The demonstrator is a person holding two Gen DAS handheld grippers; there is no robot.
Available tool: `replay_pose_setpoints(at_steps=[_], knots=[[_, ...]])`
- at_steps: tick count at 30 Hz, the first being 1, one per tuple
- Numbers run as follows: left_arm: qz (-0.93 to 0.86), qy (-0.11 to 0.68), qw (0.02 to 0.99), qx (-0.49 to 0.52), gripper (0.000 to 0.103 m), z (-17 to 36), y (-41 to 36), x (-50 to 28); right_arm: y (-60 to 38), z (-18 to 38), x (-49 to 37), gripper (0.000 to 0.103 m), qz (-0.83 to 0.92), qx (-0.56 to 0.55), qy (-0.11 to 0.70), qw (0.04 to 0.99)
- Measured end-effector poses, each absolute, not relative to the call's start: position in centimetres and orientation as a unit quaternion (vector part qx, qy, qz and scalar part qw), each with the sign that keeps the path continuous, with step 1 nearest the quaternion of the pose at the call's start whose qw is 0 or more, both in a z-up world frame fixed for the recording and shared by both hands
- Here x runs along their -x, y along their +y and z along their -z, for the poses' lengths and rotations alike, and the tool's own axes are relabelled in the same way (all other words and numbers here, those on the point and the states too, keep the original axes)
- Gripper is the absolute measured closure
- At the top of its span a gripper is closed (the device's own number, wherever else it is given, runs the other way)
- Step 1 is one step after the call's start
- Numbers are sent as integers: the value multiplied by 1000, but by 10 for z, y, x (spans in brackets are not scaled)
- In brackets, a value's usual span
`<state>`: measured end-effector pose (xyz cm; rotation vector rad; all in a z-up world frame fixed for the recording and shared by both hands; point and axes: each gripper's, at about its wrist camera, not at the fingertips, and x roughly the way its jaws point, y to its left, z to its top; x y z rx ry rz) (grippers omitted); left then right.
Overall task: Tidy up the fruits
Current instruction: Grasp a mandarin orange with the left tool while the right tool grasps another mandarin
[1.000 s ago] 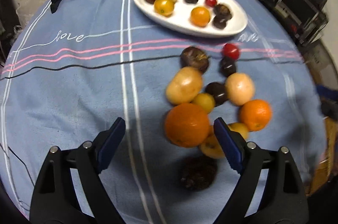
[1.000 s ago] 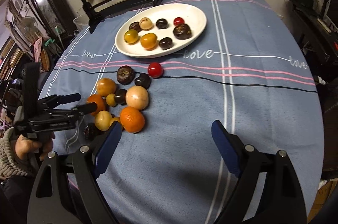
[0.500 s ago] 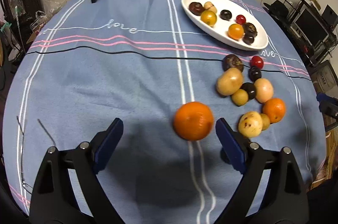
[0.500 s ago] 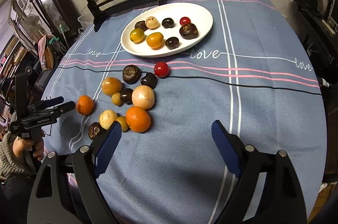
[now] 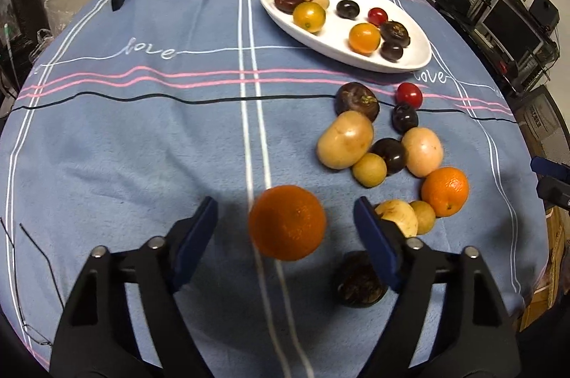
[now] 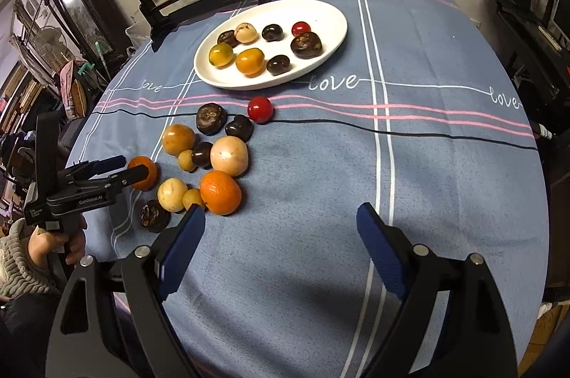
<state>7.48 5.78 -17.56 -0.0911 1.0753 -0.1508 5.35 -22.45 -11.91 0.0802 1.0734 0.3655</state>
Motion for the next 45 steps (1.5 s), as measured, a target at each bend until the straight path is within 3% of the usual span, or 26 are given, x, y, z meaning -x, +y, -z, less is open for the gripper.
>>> replay_pose_setpoints(at_steps=[4, 8, 21, 31, 36, 39, 42, 45], knots=[[74, 525, 846, 48, 39, 185, 56, -78, -225, 119, -54, 16, -172, -39, 509, 843], [76, 529, 842, 74, 57, 193, 64, -78, -224, 121, -56, 16, -174, -37, 512, 841], [64, 511, 854, 76, 58, 170, 77, -60, -181, 140, -61, 19, -243, 20, 514, 822], [56, 522, 848, 77, 58, 172, 84, -46, -168, 177, -95, 21, -229, -3, 554, 800], [58, 520, 848, 78, 58, 171, 82, -48, -202, 158, -98, 22, -151, 7, 516, 843], [63, 521, 848, 76, 57, 171, 79, -51, -215, 150, -95, 22, -165, -33, 509, 844], [69, 521, 848, 70, 57, 169, 75, -52, -193, 155, -89, 22, -198, 8, 513, 835], [70, 523, 847, 66, 57, 170, 73, -51, -184, 158, -89, 30, -205, 18, 514, 833]])
